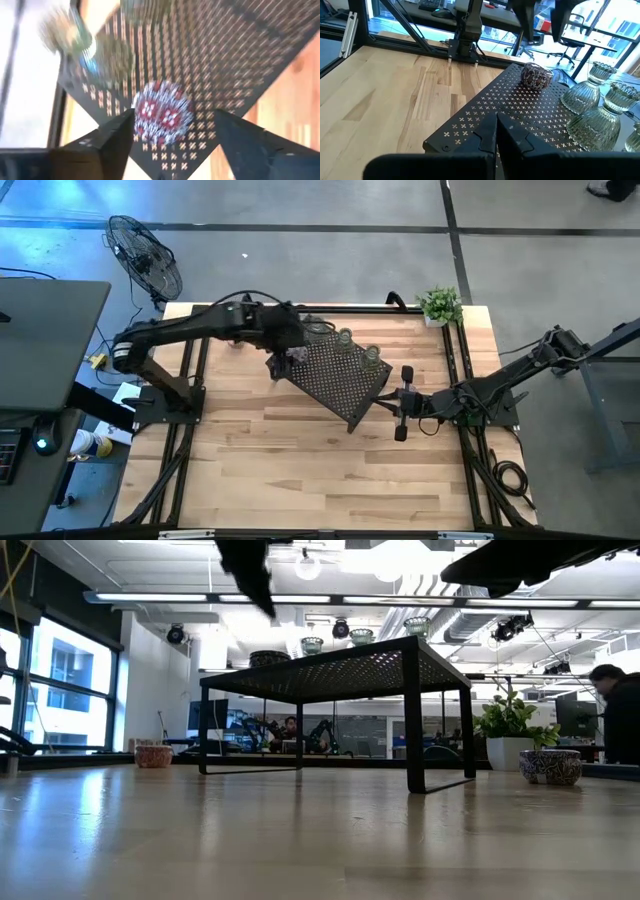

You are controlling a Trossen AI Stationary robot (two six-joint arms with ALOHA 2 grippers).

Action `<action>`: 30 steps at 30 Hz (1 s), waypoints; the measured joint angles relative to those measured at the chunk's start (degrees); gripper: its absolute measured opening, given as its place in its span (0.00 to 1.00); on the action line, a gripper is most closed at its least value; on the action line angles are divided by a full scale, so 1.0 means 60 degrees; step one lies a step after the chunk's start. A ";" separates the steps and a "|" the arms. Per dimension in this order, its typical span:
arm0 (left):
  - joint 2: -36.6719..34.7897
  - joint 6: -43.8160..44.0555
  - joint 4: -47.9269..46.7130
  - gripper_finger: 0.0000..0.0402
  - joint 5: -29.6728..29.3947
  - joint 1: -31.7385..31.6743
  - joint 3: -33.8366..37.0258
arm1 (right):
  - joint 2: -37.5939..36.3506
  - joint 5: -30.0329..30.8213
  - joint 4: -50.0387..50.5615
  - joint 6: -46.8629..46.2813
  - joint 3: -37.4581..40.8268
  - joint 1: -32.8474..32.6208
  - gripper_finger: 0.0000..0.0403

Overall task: Pick & Place candle stick holders
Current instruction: Put the red scented candle on the shelf

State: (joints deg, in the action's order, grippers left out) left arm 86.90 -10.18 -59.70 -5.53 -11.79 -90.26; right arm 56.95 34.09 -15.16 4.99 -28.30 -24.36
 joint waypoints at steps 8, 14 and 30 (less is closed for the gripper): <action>-0.1360 -0.0028 0.0773 0.29 0.0738 0.0412 0.0238 | 0.0000 -0.0003 0.0044 0.0000 -0.0002 0.0000 0.00; -0.2904 -0.0102 0.2664 0.11 0.1469 0.0412 0.2354 | 0.0000 -0.0004 0.0055 0.0000 -0.0002 0.0000 0.01; -0.6270 0.1922 0.4620 0.00 0.0179 0.0408 0.6268 | 0.0000 0.0240 0.0048 0.0113 -0.0002 -0.0004 0.00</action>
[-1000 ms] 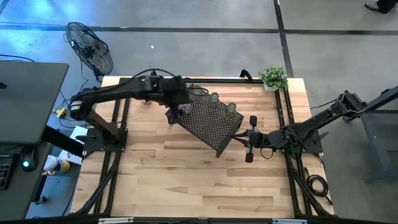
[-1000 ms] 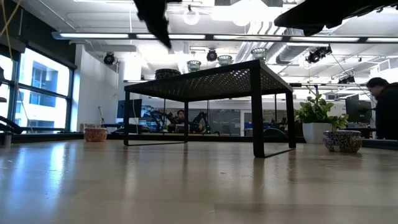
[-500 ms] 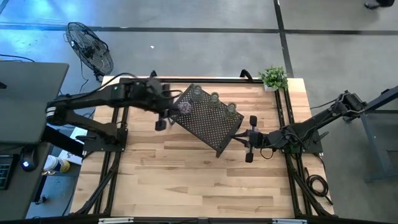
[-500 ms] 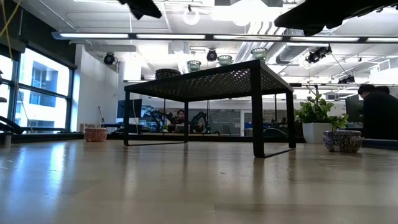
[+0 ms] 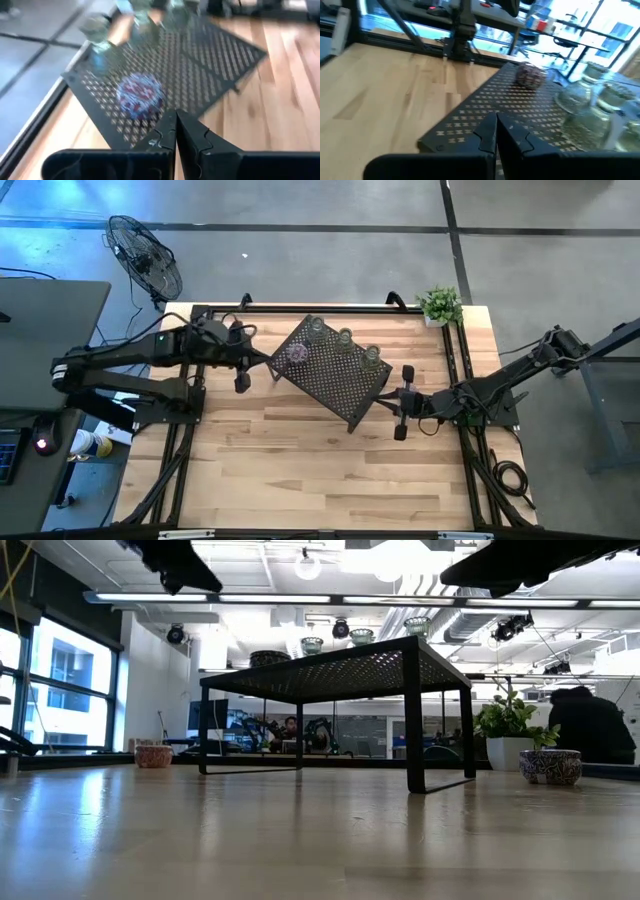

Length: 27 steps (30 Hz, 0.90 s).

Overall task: Pick & Place candle stick holders
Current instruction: Put the red scented candle on the shelf

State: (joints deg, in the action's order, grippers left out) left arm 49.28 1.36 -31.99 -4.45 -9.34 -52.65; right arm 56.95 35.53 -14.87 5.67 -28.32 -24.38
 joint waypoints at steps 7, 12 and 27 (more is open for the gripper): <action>-0.1215 -0.0215 0.2976 0.00 0.0366 0.0000 0.2719 | 0.0000 0.0637 -0.0074 0.0010 0.0000 0.0004 0.00; -0.2067 -0.0686 0.4269 0.00 0.0345 -0.0004 0.4154 | -0.0004 0.0587 -0.0989 -0.0523 0.0540 -0.0012 0.00; -0.5100 -0.1678 0.4419 0.00 -0.0637 -0.0007 0.5982 | -0.0004 0.3301 0.3462 -0.6778 -0.0133 -0.2253 0.00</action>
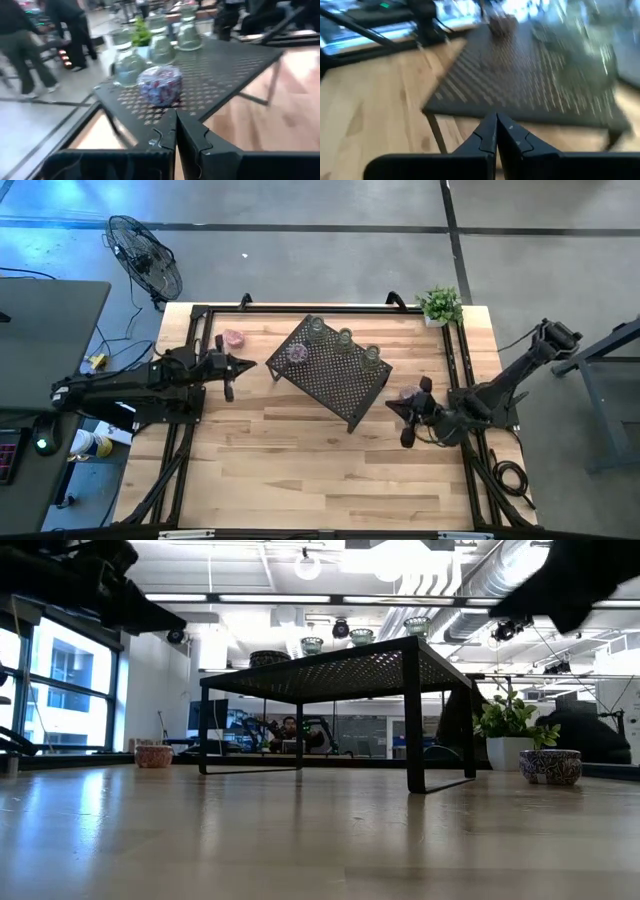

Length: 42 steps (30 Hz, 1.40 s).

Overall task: Pick & Place candle stick holders
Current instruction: Put the red scented candle on the shelf

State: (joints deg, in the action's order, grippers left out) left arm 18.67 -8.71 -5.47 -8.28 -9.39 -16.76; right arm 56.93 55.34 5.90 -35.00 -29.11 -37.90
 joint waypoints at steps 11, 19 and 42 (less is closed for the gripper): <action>-0.0713 -0.0236 -0.0092 0.00 -0.0232 -0.0004 0.0179 | 0.0153 -0.1092 0.5692 -0.7666 -0.0013 -0.0012 0.01; -0.0703 -0.0259 -0.0090 0.00 -0.0220 -0.0004 0.0179 | 0.0153 -0.3092 0.7173 -0.8667 -0.0013 0.1506 0.24; -0.0695 -0.0170 -0.0194 0.00 -0.0200 0.0004 0.0183 | 0.0740 -0.4892 0.6816 -0.5916 -0.0013 0.4438 0.81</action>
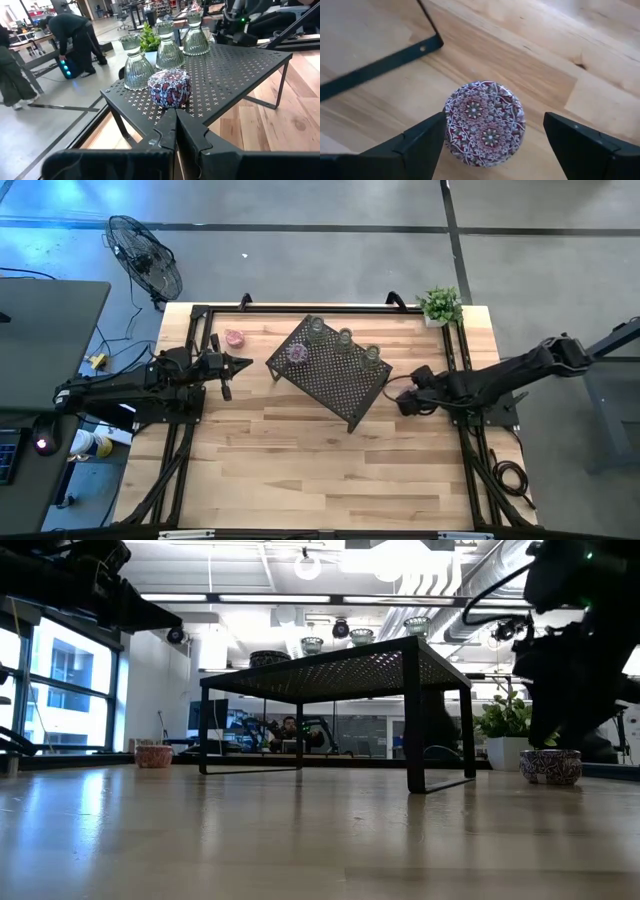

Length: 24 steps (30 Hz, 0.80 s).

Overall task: Pick & Place candle stick holders
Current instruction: Put the red scented candle on the shelf

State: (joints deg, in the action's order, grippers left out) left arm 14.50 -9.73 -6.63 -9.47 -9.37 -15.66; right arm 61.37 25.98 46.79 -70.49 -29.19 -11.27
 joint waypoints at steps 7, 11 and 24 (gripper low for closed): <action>0.0000 0.0009 -0.0041 0.00 0.0000 0.0000 0.0000 | 0.1124 -0.0250 -0.0697 0.0435 0.0000 0.0008 0.81; 0.0000 0.0015 -0.0069 0.00 0.0000 0.0000 0.0000 | 0.1533 -0.0292 -0.0751 0.0742 0.0000 0.0011 0.81; 0.0000 0.0031 -0.0080 0.00 0.0000 0.0000 0.0000 | 0.1624 -0.0320 -0.1034 0.0829 0.0000 0.0008 0.76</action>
State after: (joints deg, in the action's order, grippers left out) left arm 14.50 -9.54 -7.11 -9.47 -9.37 -15.66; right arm 71.11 24.06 40.59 -65.52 -29.19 -11.22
